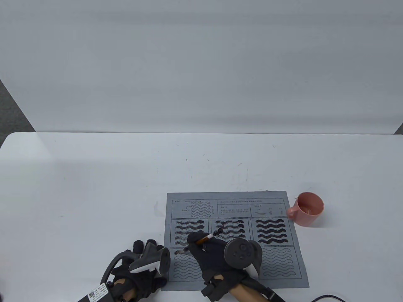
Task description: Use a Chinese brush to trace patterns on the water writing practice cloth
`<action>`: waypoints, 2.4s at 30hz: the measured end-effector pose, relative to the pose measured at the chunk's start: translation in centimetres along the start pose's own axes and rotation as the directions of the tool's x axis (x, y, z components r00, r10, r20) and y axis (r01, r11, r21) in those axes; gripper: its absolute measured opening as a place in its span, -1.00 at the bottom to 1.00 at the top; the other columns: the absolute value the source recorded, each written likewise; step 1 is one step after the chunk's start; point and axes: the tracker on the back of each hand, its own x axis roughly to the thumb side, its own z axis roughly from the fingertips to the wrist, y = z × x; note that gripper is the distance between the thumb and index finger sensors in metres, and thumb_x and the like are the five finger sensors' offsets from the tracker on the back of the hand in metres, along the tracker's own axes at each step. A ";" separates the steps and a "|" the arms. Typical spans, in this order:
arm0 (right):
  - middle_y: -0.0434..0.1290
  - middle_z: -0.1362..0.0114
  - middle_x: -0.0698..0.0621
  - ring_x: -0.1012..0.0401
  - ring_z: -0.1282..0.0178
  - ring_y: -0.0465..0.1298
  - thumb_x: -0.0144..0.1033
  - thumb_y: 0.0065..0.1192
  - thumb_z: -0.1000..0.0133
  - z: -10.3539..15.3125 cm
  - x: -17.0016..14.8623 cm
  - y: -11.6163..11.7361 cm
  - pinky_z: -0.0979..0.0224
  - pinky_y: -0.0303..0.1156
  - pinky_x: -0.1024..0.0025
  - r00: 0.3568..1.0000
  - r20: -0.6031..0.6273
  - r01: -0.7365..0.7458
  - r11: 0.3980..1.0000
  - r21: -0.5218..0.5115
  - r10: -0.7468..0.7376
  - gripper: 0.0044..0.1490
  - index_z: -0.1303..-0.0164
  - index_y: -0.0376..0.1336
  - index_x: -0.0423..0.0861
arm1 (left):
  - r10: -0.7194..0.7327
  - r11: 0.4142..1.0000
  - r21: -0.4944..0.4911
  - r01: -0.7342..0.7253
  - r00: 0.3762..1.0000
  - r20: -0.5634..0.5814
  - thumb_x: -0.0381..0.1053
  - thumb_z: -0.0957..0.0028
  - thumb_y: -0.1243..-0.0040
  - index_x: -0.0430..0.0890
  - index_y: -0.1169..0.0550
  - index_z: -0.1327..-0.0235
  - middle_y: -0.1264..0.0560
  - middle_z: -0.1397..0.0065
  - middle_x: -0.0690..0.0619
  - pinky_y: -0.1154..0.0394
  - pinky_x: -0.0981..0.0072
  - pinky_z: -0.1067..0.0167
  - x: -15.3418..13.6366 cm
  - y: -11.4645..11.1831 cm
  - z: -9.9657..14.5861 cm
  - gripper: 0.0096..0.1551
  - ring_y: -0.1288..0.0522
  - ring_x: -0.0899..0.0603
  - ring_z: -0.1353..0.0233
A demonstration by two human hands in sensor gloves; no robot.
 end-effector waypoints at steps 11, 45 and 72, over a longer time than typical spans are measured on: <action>0.58 -0.23 -0.25 -0.15 -0.10 0.68 -0.31 0.31 -0.11 0.1 -0.1 -0.2 -0.19 0.45 -0.26 1.000 -0.002 0.000 1.000 -0.002 0.000 -0.59 -0.11 0.38 -0.19 | 0.000 1.000 0.000 0.000 1.000 0.000 0.42 0.31 0.40 0.12 0.66 -0.19 0.69 -0.46 -0.04 0.25 -0.44 -0.54 0.0 0.0 0.0 0.15 0.56 -0.43 -0.59; 0.58 -0.21 -0.25 -0.16 -0.08 0.67 -0.31 0.28 -0.11 0.2 -1.0 -1.4 -0.21 0.42 -0.29 0.999 -0.041 0.014 0.999 -0.036 -0.016 -0.59 -0.09 0.38 -0.20 | 0.000 1.000 0.000 0.000 1.000 0.000 0.42 0.32 0.41 0.12 0.67 -0.19 0.69 -0.46 -0.04 0.25 -0.44 -0.54 0.0 0.0 0.0 0.15 0.56 -0.44 -0.59; 0.58 -0.21 -0.25 -0.17 -0.08 0.66 -0.30 0.27 -0.11 0.2 -1.1 -1.7 -0.21 0.41 -0.29 0.999 -0.042 0.007 0.999 -0.054 -0.009 -0.59 -0.10 0.38 -0.20 | 0.000 1.000 0.000 0.000 1.000 0.000 0.42 0.32 0.41 0.12 0.67 -0.19 0.69 -0.46 -0.04 0.25 -0.44 -0.54 0.0 0.0 0.0 0.15 0.56 -0.44 -0.59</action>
